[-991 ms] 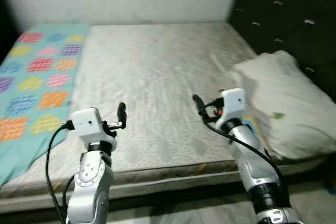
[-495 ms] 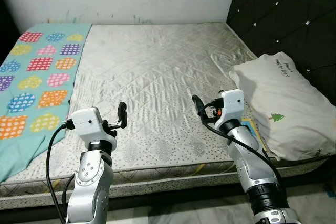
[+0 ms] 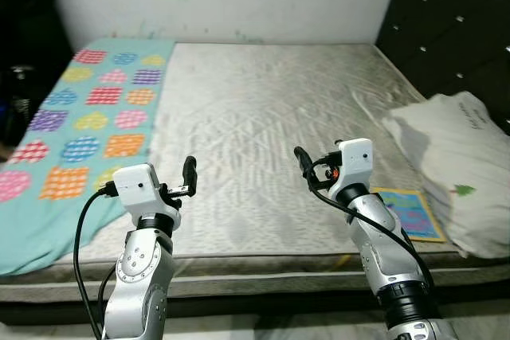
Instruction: Clean up the room
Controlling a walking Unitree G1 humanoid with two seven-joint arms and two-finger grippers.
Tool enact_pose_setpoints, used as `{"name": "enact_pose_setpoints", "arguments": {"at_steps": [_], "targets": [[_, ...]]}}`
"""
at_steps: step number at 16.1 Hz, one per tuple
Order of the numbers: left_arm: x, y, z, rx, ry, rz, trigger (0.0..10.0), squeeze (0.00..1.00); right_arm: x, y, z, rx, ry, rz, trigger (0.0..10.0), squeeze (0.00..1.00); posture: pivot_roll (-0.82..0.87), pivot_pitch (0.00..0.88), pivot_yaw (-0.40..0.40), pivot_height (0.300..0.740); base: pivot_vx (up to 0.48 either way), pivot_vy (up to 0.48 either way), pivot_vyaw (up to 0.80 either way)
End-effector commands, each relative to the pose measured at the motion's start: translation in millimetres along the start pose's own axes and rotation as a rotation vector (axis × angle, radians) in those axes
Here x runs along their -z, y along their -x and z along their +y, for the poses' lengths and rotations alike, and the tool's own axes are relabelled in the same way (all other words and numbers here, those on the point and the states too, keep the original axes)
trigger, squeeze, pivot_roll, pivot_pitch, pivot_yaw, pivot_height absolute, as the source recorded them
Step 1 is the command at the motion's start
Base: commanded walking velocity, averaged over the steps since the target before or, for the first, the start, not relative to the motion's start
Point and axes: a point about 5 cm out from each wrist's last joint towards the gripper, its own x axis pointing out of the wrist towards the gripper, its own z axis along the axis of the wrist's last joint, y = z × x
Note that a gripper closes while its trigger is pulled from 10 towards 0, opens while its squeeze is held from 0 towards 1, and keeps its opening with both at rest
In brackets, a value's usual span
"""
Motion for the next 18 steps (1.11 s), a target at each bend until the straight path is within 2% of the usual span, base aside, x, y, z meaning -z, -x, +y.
{"name": "enact_pose_setpoints", "arguments": {"at_steps": [1,4,10,18], "targets": [[-1.3,-3.0,-4.8,0.011,0.010,-0.002,10.0,0.00,-1.3,0.2,-1.7,0.006,0.004,-0.009,10.0,0.00,-0.12,0.000,0.014,0.740,0.000,0.480,0.00],[-3.0,-2.3,-5.1,0.015,0.002,-0.016,10.0,0.00,-1.0,-0.4,0.5,-0.002,0.006,-0.009,10.0,0.00,-0.12,0.000,0.014,0.740,0.000,0.395,0.00],[-7.0,0.3,-11.8,0.093,0.018,-0.053,10.0,0.00,-0.7,0.3,-2.1,0.005,0.014,-0.008,10.0,0.00,-0.13,0.000,0.016,0.740,0.000,0.000,0.00],[-6.9,1.2,-13.7,0.114,0.024,-0.055,10.0,0.00,-0.1,1.0,-1.6,0.010,0.013,-0.008,10.0,0.00,-0.13,0.000,0.023,0.740,0.328,0.000,0.00]]}}
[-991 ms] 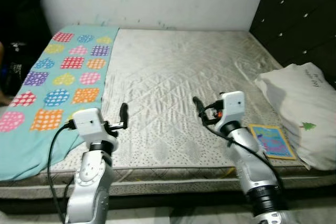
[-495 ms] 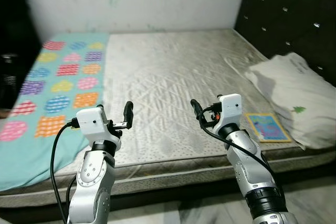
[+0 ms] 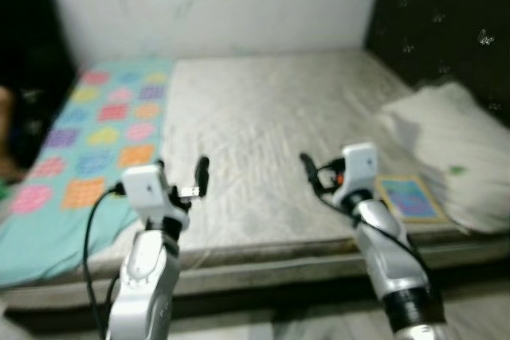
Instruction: Clean up the room
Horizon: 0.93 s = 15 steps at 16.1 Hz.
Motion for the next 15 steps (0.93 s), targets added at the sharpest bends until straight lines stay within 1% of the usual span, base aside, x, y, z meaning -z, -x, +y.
{"name": "enact_pose_setpoints", "arguments": {"at_steps": [1,15], "targets": [[-3.7,-2.3,-1.5,0.006,0.007,-0.015,10.0,0.00,-5.5,-3.6,5.5,-0.010,-0.003,-0.021,10.0,0.00,-0.13,0.000,0.023,0.740,0.375,0.000,0.00],[-4.5,-4.8,-2.3,0.028,-0.002,-0.011,10.0,0.00,-5.2,-4.1,3.4,0.007,-0.003,-0.025,10.0,0.00,-0.13,0.000,0.035,0.740,0.383,0.000,0.00]]}}
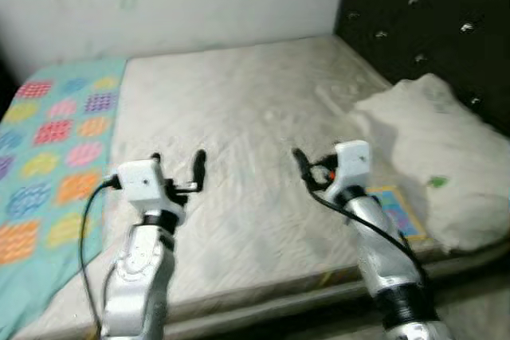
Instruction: Clean up the room
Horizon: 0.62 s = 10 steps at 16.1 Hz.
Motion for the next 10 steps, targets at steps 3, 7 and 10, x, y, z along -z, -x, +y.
{"name": "enact_pose_setpoints", "arguments": {"at_steps": [3,7,10], "targets": [[5.1,-0.9,2.9,-0.050,0.015,0.038,10.0,0.00,-2.7,-1.7,2.3,-0.002,-0.003,-0.013,10.0,0.00,-0.13,0.000,0.033,0.740,0.121,0.000,0.00],[4.9,-1.8,3.7,-0.054,0.028,0.035,10.0,0.00,-2.8,-2.2,1.1,-0.003,0.002,-0.012,10.0,0.00,-0.13,0.000,0.032,0.740,0.000,0.000,0.00],[3.9,-2.4,4.0,-0.053,0.032,0.028,10.0,0.00,-3.0,-2.7,0.6,-0.003,0.002,-0.013,10.0,0.00,-0.13,0.000,0.031,0.740,0.000,0.365,0.00]]}}
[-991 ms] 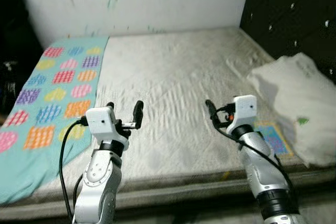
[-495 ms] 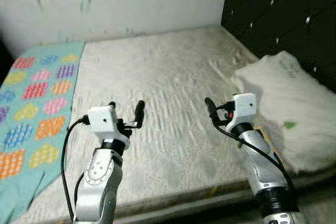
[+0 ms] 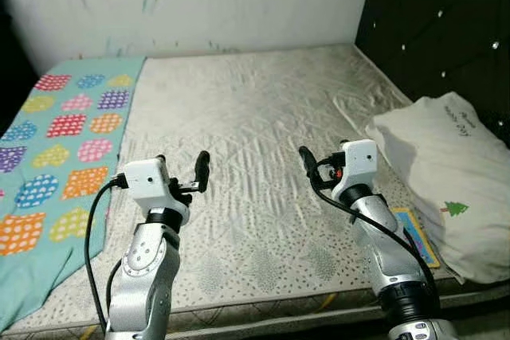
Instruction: Clean up the room
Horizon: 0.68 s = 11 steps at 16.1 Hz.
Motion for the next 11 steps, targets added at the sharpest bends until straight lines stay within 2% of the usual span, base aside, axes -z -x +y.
{"name": "enact_pose_setpoints", "arguments": {"at_steps": [1,11], "targets": [[-1.2,-1.0,0.2,-0.015,0.016,-0.007,10.0,0.00,-1.4,-1.9,0.5,-0.003,0.000,-0.003,10.0,0.00,-0.14,0.000,0.030,0.740,0.000,0.480,0.00],[-0.1,-1.6,1.5,-0.028,0.007,-0.002,10.0,0.00,-2.5,-2.3,1.5,-0.011,0.003,-0.009,10.0,0.00,-0.14,0.000,0.027,0.740,0.000,0.466,0.00]]}}
